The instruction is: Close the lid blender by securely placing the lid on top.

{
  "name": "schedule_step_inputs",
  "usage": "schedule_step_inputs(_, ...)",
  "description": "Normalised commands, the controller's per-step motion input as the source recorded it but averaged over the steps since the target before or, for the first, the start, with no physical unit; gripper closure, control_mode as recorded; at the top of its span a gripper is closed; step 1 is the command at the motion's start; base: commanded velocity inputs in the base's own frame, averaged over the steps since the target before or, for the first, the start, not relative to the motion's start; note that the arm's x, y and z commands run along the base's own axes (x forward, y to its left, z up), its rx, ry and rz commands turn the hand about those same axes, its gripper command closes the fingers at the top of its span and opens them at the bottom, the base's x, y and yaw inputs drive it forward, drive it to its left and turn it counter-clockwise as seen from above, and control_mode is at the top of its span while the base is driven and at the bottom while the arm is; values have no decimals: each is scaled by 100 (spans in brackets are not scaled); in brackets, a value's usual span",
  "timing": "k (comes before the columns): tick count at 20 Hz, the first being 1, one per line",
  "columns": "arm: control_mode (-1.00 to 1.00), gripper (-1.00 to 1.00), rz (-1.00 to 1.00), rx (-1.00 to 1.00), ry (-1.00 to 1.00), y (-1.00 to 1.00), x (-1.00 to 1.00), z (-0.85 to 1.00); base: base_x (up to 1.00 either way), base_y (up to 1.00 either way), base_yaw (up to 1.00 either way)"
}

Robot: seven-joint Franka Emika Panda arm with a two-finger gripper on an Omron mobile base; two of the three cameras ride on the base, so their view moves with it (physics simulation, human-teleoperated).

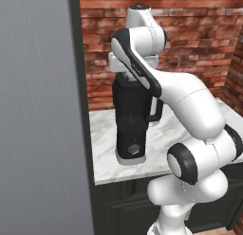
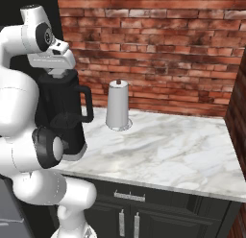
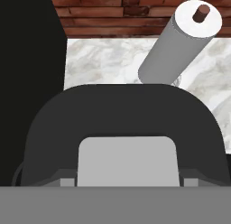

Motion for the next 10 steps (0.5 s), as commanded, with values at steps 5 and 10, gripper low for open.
schedule_step_inputs(5,-100,100,0,0,-16,0,20,-13,0,0,0)
schedule_step_inputs(10,-100,100,3,1,-8,0,34,-6,0,0,0)
